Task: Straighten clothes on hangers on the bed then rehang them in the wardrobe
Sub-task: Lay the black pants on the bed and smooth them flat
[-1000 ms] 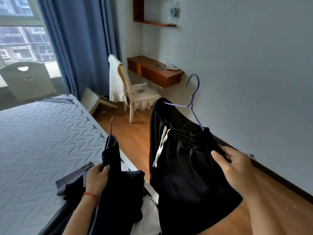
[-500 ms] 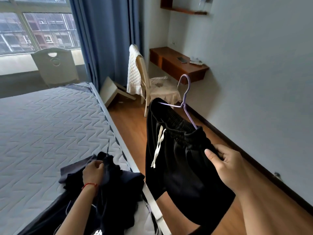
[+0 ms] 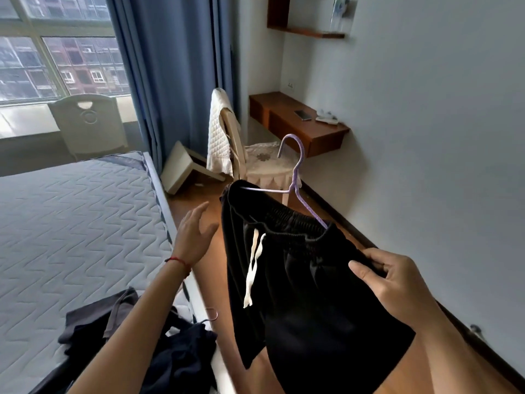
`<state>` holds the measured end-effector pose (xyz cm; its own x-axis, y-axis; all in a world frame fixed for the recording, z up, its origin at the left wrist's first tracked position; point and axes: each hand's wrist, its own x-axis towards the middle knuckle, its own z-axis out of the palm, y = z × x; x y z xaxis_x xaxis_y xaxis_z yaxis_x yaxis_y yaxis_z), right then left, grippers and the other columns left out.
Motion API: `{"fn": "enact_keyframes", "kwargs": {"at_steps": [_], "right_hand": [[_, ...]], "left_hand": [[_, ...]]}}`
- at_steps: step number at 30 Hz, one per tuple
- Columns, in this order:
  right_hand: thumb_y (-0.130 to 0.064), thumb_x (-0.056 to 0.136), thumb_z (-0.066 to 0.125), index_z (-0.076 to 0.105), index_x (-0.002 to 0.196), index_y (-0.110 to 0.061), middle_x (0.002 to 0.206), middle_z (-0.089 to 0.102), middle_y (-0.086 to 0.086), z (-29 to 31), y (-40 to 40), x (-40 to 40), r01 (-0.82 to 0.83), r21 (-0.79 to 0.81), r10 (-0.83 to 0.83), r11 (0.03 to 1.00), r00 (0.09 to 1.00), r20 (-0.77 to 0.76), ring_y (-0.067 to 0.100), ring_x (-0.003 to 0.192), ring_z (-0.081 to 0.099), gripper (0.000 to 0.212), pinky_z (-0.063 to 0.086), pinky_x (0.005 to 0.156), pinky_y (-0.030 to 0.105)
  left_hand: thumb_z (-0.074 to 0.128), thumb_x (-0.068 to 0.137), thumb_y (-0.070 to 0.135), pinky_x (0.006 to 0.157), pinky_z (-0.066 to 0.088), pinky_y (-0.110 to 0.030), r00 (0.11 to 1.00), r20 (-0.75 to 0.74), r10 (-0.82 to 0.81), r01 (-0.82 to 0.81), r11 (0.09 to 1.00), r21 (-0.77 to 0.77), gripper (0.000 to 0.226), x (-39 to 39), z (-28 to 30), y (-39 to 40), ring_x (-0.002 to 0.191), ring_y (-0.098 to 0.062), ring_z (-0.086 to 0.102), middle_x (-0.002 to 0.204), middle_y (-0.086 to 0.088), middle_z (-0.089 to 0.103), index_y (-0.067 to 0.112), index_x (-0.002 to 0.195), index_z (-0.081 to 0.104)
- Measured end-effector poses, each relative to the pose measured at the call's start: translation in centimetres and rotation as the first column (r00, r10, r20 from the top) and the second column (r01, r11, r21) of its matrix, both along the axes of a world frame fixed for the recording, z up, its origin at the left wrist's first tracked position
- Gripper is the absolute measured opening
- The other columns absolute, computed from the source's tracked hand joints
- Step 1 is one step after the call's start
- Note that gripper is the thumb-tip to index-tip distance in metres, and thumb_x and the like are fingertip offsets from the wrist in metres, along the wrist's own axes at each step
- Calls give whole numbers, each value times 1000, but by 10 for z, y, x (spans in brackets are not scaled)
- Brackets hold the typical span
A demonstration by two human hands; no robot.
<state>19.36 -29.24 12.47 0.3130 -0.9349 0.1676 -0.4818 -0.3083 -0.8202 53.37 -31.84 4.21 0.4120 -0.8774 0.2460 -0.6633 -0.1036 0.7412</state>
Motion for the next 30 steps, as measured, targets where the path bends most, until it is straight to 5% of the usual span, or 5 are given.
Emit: {"fn": "enact_keyframes", "kwargs": {"at_steps": [11, 20, 23, 27, 30], "right_hand": [[-8, 84, 63, 73, 78, -25, 72, 74, -4, 29, -130, -100, -223, 79, 219, 972, 974, 56, 7, 69, 69, 21, 52, 58, 15], [3, 83, 60, 73, 66, -36, 56, 68, -6, 45, -226, -103, -410, 84, 401, 908, 909, 110, 4, 54, 63, 45, 46, 50, 12], [3, 82, 61, 75, 71, -32, 62, 71, -1, 43, -261, -77, -463, 100, 454, 881, 886, 99, 7, 58, 66, 39, 48, 53, 16], [-26, 73, 69, 76, 74, -21, 68, 68, 18, 40, -308, -28, -475, 111, 465, 873, 879, 103, 21, 61, 65, 8, 45, 55, 27], [-48, 65, 73, 75, 75, -18, 73, 67, 24, 38, -350, 15, -456, 78, 453, 887, 890, 51, 20, 61, 63, 32, 44, 54, 25]], "left_hand": [[54, 90, 16, 111, 31, -41, 997, 75, -33, 37, 998, -60, 51, -84, 34, -122, 132, -27, 37, 141, -12, 44, 14, 138, 38], [42, 92, -2, 94, 32, -1, 997, 74, -26, 35, 993, -116, 32, -56, 45, -164, 116, -24, 51, 120, -9, 57, 10, 119, 57], [46, 88, -10, 94, 34, -8, 994, 106, -21, 29, 997, -75, 37, -30, 42, -180, 110, -19, 50, 116, -8, 58, 7, 119, 57], [53, 82, -12, 81, 34, -1, 995, 104, 5, -2, 999, -33, 37, 13, 33, -211, 103, -22, 53, 97, 5, 58, 10, 111, 59], [57, 80, -11, 87, 37, -13, 996, 76, 42, -40, 999, -32, 33, 53, 31, -237, 100, -24, 55, 96, 0, 62, 9, 105, 63]]}}
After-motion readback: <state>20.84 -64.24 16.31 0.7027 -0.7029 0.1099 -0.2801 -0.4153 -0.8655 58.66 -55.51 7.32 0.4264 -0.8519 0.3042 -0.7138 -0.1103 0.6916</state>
